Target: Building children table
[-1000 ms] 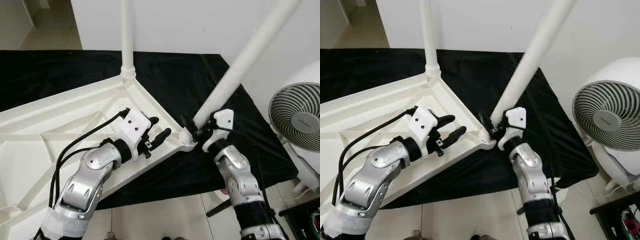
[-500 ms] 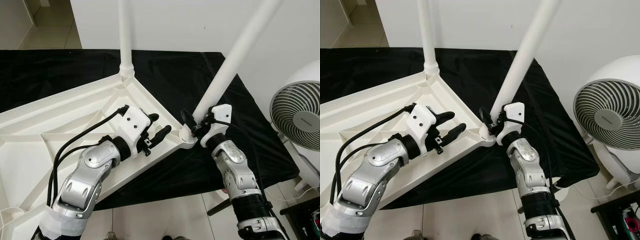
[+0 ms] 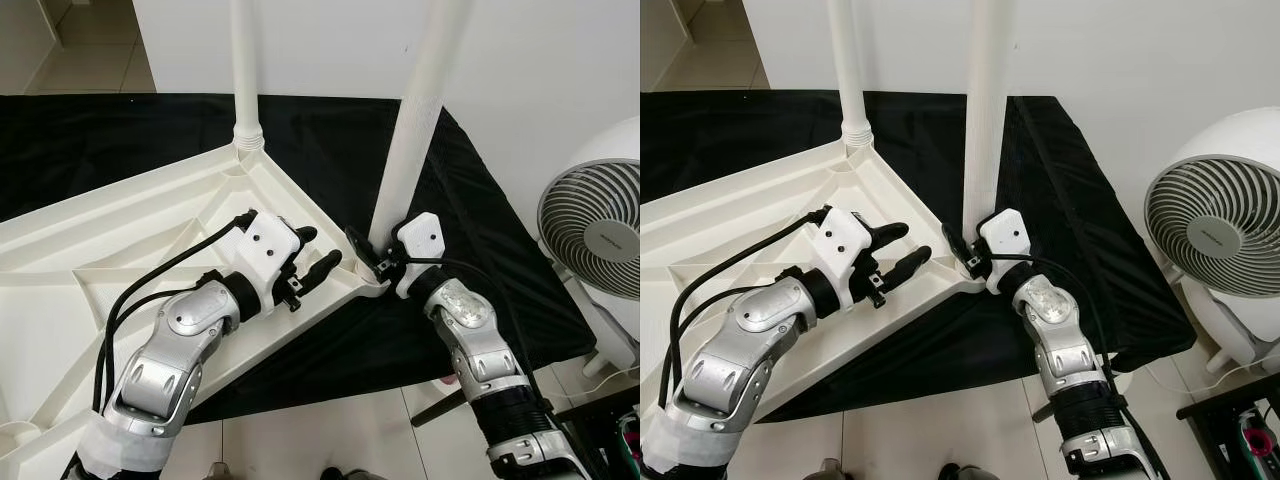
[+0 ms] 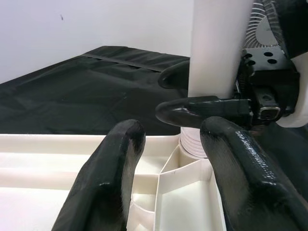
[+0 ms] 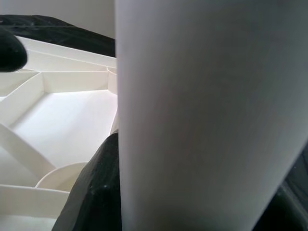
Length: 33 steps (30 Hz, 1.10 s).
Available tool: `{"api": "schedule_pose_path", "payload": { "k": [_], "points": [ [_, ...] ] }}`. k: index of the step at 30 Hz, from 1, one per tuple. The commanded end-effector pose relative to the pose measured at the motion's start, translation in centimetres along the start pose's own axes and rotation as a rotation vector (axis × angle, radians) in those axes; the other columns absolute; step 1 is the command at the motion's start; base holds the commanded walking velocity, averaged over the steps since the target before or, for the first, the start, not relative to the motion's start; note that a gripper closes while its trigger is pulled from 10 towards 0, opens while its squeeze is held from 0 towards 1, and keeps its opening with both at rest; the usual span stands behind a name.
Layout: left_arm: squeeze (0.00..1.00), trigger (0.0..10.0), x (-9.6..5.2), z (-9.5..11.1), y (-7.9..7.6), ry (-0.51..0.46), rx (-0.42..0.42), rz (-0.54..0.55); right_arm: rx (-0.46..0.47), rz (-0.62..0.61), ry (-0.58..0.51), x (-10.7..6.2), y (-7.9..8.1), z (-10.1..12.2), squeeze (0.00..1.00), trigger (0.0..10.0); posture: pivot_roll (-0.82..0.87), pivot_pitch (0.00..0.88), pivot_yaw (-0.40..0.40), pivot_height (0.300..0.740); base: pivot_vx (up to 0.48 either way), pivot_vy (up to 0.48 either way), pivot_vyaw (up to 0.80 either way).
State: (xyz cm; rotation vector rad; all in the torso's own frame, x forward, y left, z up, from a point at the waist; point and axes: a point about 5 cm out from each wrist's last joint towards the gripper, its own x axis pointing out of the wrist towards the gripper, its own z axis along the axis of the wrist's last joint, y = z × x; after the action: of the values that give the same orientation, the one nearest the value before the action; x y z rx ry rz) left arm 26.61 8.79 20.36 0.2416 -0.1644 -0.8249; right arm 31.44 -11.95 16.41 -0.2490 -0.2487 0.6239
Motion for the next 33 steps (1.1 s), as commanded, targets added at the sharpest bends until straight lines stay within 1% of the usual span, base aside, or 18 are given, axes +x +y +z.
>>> {"api": "schedule_pose_path", "payload": {
  "k": [1, 3, 6, 7, 8, 9, 11, 12, 13, 14, 15, 16, 17, 24, 25, 33],
  "points": [
    [0.0, 10.0, -0.1, 0.1, 0.0, -0.003, -0.004, 0.008, 0.033, 0.056, 0.127, -0.9, 1.3, -2.7, 0.0, 10.0, 0.19, 0.127, -0.072, 0.74, 0.0, 0.0, 0.0],
    [0.0, 10.0, -0.1, 0.1, 0.0, -0.004, -0.005, 0.009, 0.046, 0.062, 0.121, -1.4, 1.6, -2.9, 0.0, 10.0, 0.19, 0.125, -0.07, 0.74, 0.0, 0.0, 0.0],
    [0.0, 10.0, -0.1, 0.1, 0.0, -0.005, -0.005, 0.009, 0.066, 0.043, 0.123, -1.5, 1.5, -3.1, 0.0, 10.0, 0.19, 0.125, -0.069, 0.74, 0.0, 0.0, 0.0],
    [0.0, 10.0, -0.1, 0.1, 0.0, -0.005, -0.005, 0.009, 0.096, 0.019, 0.126, -1.5, 1.3, -3.2, 0.0, 10.0, 0.19, 0.124, -0.069, 0.74, 0.0, 0.0, 0.0],
    [0.0, 10.0, -0.1, 0.1, 0.0, -0.005, -0.005, 0.009, 0.096, 0.019, 0.126, -1.5, 1.3, -3.2, 0.0, 10.0, 0.19, 0.124, -0.069, 0.74, 0.0, 0.0, 0.0],
    [0.0, 10.0, -0.2, 0.1, 0.0, -0.005, -0.005, 0.008, 0.14, -0.034, 0.143, -1.3, 0.8, -3.4, 0.0, 10.0, 0.19, 0.124, -0.068, 0.74, 0.0, 0.0, 0.0],
    [0.0, 10.0, -0.2, 0.1, 0.0, -0.005, -0.005, 0.008, 0.14, -0.034, 0.143, -1.3, 0.8, -3.4, 0.0, 10.0, 0.19, 0.124, -0.068, 0.74, 0.0, 0.0, 0.0],
    [0.0, 10.0, -0.1, 0.2, 0.0, -0.006, -0.004, 0.006, 0.188, -0.087, 0.158, -1.2, 0.1, -3.6, 0.0, 10.0, 0.19, 0.122, -0.067, 0.74, 0.0, 0.0, 0.0],
    [0.0, 10.0, -0.1, 0.2, 0.0, -0.006, -0.004, 0.006, 0.188, -0.087, 0.158, -1.2, 0.1, -3.6, 0.0, 10.0, 0.19, 0.122, -0.067, 0.74, 0.0, 0.0, 0.0],
    [0.0, 10.0, -0.1, 0.2, 0.0, -0.006, -0.002, 0.004, 0.247, -0.13, 0.166, -0.9, -0.5, -3.6, 0.0, 10.0, 0.19, 0.118, -0.069, 0.74, 0.0, 0.0, 0.0],
    [0.0, 10.0, -0.1, 0.2, 0.0, -0.006, -0.002, 0.004, 0.247, -0.13, 0.166, -0.9, -0.5, -3.6, 0.0, 10.0, 0.19, 0.118, -0.069, 0.74, 0.0, 0.0, 0.0],
    [0.0, 10.0, -0.1, 0.2, 0.0, -0.007, -0.001, 0.002, 0.284, -0.148, 0.171, -0.8, -0.8, -3.6, 0.0, 10.0, 0.19, 0.118, -0.071, 0.74, 0.0, 0.0, 0.0],
    [0.0, 10.0, -0.1, 0.2, 0.0, -0.008, -0.001, 0.002, 0.296, -0.149, 0.173, -0.7, -0.8, -3.6, 0.0, 10.0, 0.19, 0.115, -0.074, 0.74, 0.0, 0.0, 0.0],
    [0.0, 10.0, -0.2, 0.2, -0.1, -0.01, -0.003, 0.005, 0.319, -0.148, 0.19, -1.0, -0.5, -4.2, 0.0, 10.0, 0.2, 0.111, -0.079, 0.74, 0.0, 0.0, 0.0],
    [0.0, 10.0, -0.2, 0.2, -0.1, -0.01, -0.003, 0.005, 0.341, -0.148, 0.195, -1.1, -0.5, -4.3, 0.0, 10.0, 0.2, 0.109, -0.079, 0.74, 0.0, 0.0, 0.0],
    [0.0, 10.0, -0.3, 0.2, -0.1, -0.009, -0.001, 0.004, 0.329, -0.149, 0.198, -1.1, -0.5, -4.3, 0.0, 10.0, 0.2, 0.104, -0.08, 0.74, 0.0, 0.0, 0.0]
  ]
}}
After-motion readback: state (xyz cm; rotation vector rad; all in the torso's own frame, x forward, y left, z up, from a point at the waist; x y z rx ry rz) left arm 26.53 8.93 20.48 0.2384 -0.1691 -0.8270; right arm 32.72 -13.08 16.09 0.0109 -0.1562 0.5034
